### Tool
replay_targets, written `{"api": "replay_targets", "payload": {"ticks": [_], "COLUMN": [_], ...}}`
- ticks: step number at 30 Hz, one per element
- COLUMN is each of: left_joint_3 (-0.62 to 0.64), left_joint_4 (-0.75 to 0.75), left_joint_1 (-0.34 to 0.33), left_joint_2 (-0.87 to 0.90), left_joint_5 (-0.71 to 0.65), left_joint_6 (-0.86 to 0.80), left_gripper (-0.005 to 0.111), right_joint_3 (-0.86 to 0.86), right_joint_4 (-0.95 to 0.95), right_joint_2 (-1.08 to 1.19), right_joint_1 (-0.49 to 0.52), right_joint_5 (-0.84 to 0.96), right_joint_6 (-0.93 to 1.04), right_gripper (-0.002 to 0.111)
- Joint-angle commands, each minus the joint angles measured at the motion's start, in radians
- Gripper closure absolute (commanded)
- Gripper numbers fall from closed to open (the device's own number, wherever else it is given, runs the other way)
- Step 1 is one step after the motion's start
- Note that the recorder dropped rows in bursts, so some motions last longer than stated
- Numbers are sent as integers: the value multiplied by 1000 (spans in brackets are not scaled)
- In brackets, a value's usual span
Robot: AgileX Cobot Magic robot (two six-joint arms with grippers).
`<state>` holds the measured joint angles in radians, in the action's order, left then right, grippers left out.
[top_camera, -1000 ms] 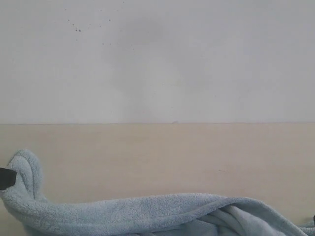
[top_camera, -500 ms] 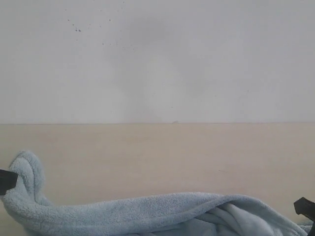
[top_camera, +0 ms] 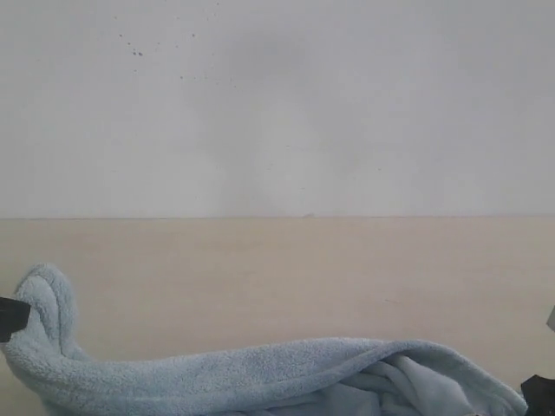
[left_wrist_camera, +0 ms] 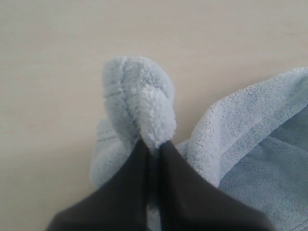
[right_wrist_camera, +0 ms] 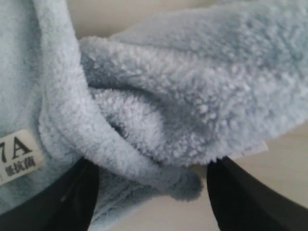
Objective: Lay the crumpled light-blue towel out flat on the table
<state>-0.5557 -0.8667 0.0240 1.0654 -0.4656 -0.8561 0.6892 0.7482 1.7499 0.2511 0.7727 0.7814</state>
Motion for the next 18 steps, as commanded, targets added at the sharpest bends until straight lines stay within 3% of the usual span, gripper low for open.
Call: {"api": "replay_targets", "payload": {"ticks": [1, 4, 8, 18], "left_joint_3": [3, 3, 3, 3], "left_joint_4": [-13, -13, -13, -12], "left_joint_1": [0, 0, 0, 0], "left_joint_2": [3, 3, 3, 3], "left_joint_5": [5, 3, 3, -5], "left_joint_6": [-5, -5, -5, -5], "left_gripper": [103, 103, 103, 103], "right_joint_3": [2, 2, 2, 10], "right_joint_4": [79, 81, 81, 81], "right_joint_2": [6, 6, 6, -3], "right_joint_1": [7, 7, 7, 7], "right_joint_5": [45, 63, 105, 272], "right_joint_6": [101, 101, 101, 57], "right_gripper": [47, 64, 106, 108]}}
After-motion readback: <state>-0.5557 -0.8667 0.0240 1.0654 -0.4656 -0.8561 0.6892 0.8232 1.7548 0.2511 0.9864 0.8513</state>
